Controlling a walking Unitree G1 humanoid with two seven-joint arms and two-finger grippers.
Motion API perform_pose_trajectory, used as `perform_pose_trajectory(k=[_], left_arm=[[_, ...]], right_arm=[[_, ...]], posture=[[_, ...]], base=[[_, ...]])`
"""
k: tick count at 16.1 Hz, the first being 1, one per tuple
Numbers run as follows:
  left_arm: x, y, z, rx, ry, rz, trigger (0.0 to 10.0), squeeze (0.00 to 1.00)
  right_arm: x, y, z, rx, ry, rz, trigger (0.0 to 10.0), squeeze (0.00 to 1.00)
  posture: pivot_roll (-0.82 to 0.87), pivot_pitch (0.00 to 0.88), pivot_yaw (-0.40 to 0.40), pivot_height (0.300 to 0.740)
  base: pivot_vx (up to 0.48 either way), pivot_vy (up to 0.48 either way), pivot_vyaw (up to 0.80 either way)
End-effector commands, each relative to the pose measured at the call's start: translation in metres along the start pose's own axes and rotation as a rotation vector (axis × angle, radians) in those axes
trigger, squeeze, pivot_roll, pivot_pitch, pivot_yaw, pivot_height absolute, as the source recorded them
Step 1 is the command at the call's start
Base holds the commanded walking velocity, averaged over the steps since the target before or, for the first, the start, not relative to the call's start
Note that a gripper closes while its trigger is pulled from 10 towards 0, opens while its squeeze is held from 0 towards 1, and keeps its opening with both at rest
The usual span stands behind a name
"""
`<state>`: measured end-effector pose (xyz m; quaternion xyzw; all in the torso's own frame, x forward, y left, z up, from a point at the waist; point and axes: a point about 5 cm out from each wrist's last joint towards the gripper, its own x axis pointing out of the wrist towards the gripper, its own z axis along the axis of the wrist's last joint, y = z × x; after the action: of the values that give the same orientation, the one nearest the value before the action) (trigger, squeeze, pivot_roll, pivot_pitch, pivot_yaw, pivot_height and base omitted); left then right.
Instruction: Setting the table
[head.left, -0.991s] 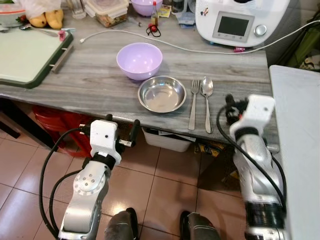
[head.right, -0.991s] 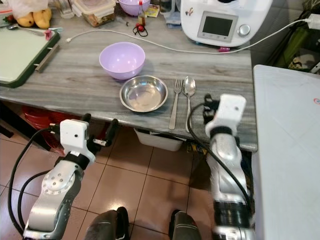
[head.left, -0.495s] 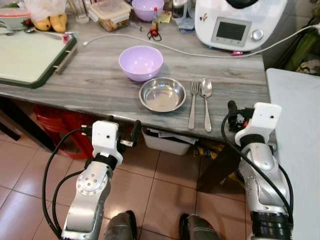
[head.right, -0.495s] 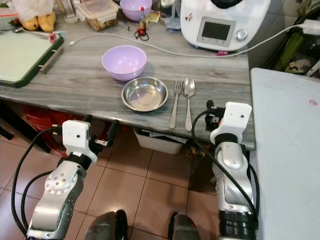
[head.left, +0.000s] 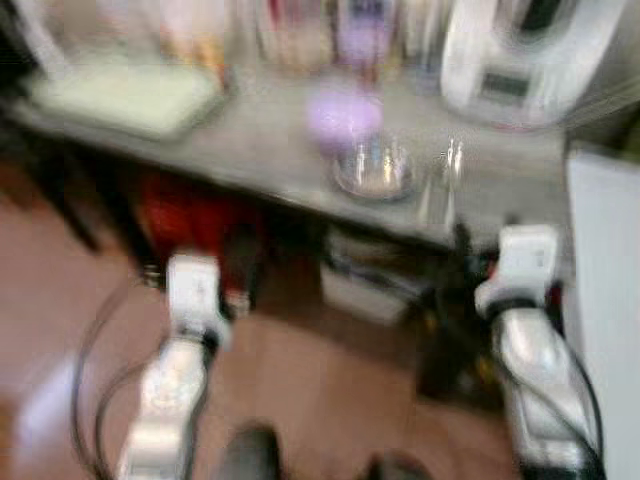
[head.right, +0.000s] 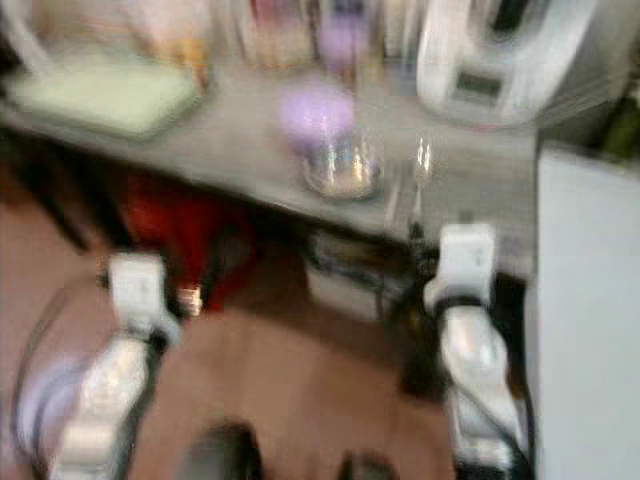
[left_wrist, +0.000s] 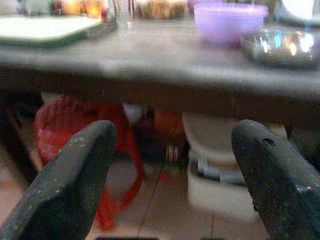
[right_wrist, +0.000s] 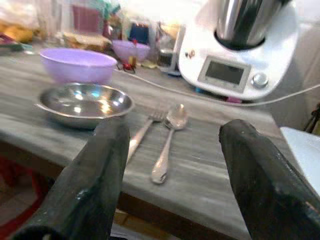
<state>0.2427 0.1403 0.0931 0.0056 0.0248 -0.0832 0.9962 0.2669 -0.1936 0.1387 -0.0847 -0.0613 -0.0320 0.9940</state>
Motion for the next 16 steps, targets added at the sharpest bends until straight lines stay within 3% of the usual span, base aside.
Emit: perform_pose_trajectory(k=[1, 4, 8, 13, 16], left_arm=[[0.004, -0.001, 0.006, 0.030, -0.031, -0.033, 10.0, 0.00], [0.008, -0.001, 0.003, 0.032, -0.029, -0.034, 10.0, 0.00], [0.011, -0.003, 0.002, 0.042, -0.030, -0.051, 10.0, 0.00], [0.006, -0.010, 0.007, 0.007, -0.060, -0.120, 10.0, 0.00], [0.004, -0.012, 0.009, -0.023, -0.069, -0.132, 10.0, 0.00]], right_arm=[[0.004, -0.006, 0.001, 0.009, 0.000, -0.043, 10.0, 0.00], [-0.002, -0.012, -0.014, 0.001, 0.059, -0.123, 10.0, 0.00], [-0.007, 0.001, -0.019, 0.082, 0.083, -0.091, 10.0, 0.00], [-0.005, -0.003, -0.015, 0.086, 0.063, -0.100, 10.0, 0.00], [-0.004, 0.000, -0.013, 0.066, 0.059, -0.077, 10.0, 0.00]], posture=[[-0.01, 0.000, 0.004, 0.740], [-0.01, 0.000, 0.017, 0.740], [-0.03, 0.000, 0.026, 0.740], [-0.03, 0.000, 0.023, 0.740], [-0.03, 0.000, 0.019, 0.740]], base=[[-0.319, 0.000, 0.00], [-0.311, 0.000, 0.00], [-0.273, 0.000, 0.00], [0.000, 0.000, -0.60], [0.000, -0.461, 0.00]])
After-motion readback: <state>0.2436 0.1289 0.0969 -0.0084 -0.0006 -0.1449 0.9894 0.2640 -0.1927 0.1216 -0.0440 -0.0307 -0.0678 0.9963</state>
